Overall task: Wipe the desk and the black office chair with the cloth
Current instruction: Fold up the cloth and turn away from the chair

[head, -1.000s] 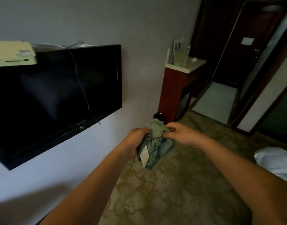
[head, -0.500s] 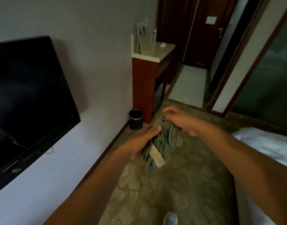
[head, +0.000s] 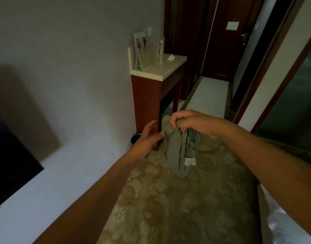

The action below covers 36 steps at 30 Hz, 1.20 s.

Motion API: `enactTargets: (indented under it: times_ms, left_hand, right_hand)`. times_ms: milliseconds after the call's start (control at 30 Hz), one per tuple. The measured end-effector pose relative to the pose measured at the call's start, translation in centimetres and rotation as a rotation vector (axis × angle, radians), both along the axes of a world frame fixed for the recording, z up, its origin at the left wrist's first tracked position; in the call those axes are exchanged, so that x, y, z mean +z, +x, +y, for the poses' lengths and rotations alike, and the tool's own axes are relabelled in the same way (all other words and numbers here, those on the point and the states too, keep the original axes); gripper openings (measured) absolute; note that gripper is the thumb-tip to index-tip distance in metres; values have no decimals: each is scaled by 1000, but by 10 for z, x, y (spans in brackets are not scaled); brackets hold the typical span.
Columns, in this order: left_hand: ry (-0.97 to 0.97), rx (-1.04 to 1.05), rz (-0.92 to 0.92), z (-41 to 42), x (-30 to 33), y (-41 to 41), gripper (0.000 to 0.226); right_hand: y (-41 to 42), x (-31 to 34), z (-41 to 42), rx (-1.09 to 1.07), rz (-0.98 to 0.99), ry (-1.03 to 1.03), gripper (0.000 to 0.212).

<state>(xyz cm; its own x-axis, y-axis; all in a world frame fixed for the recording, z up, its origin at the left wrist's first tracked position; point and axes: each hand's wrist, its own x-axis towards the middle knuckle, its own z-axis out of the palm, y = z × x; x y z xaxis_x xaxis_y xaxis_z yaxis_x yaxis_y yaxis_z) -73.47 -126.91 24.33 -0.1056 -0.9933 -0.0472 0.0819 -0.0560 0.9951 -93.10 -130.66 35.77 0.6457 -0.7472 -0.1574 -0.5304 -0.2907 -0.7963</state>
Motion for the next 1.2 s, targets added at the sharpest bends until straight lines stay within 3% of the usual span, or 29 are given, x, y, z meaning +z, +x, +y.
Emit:
enactTargets:
  times_ms: [67,133,267,367,433,567,733,833,967,1200]
  left_hand:
    - [-75,-63,-90,-34,3,0,69]
    - [-19,-118,-95,-68,6,1,79]
    - [240,-248,164,-116,3,-6,57]
    - [354,-264,226,-165,-12,-13,55]
    - [353,-210,199,-208,-20,-14,53]
    - [338,-217,80,-300,-27,-6,41]
    - [317,-239,85,-410,-25,9,49]
    - [273,-226,92,-469,-12,23,50]
    - [280,-166,119,-523,4,32,41]
    - [252,-12,173,-633,29,39,41]
  right_hand:
    - [-12,6,-26,73,12,36,22]
    - [-20,14,-54,37,43,74,34]
    - [-36,7,-116,-27,-37,15,4]
    - [-49,-7,-178,-80,-12,94,45]
    - [-53,-15,-221,-109,77,116,50]
    - [-55,-38,-311,-140,314,87,33]
    - [-37,-36,-433,-43,444,-46,9]
    - [-23,-29,-496,-30,417,-113,13]
    - [-11,-19,-562,77,521,-105,21]
    - [12,-1,-705,146,463,-98,13]
